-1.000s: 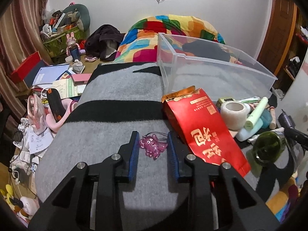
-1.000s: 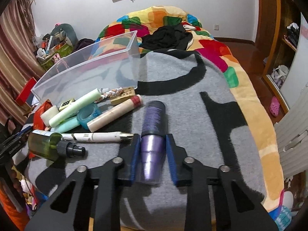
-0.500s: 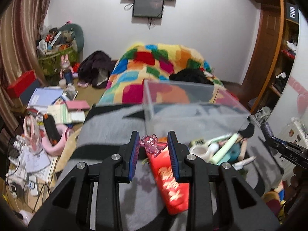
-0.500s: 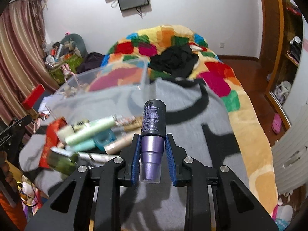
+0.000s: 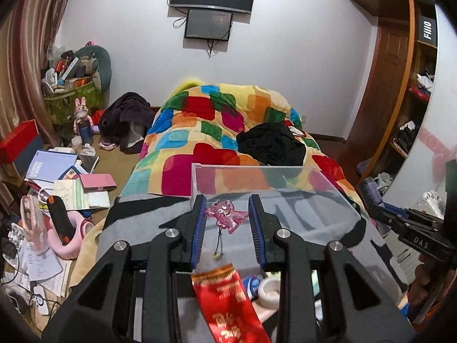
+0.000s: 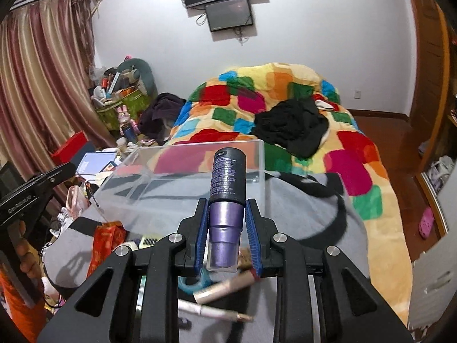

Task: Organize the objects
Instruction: 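Carry the pink charm into the clear box with the left gripper while the right drops the purple bottle in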

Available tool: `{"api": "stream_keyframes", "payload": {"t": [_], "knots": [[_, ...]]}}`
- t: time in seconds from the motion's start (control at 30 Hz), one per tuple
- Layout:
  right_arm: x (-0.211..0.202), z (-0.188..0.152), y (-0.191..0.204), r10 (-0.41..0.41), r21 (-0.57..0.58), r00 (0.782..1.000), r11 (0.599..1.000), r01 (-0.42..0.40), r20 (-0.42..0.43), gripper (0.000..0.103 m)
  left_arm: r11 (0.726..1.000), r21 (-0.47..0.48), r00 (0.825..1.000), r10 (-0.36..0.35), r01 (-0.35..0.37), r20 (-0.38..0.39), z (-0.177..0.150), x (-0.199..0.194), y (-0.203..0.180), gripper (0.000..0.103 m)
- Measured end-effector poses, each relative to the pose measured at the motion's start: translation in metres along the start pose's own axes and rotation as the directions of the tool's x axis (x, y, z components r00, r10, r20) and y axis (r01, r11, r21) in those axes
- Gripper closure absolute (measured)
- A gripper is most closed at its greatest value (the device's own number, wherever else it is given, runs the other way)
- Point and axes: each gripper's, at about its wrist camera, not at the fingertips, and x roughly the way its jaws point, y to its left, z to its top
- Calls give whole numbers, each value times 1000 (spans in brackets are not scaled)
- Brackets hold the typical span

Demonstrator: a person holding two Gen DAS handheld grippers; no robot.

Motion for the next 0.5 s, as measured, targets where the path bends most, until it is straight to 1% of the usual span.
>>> {"api": "stream_keyframes", "payload": {"t": [0.2, 0.37, 0.43, 0.5], "knots": [[33, 21, 5, 45, -10, 997, 999, -46, -65, 80, 999, -48, 999, -25, 23, -38, 14, 23, 6, 73], [66, 31, 6, 79, -3, 986, 997, -81, -150, 80, 998, -56, 998, -37, 35, -45, 21, 33, 4, 73], [79, 32, 6, 86, -2, 978, 996, -88, -189, 80, 998, -49, 997, -27, 24, -67, 22, 42, 3, 73], [90, 33, 9, 83, -15, 972, 996, -88, -220, 80, 999, -45, 994, -25, 20, -106, 20, 54, 2, 73]]}}
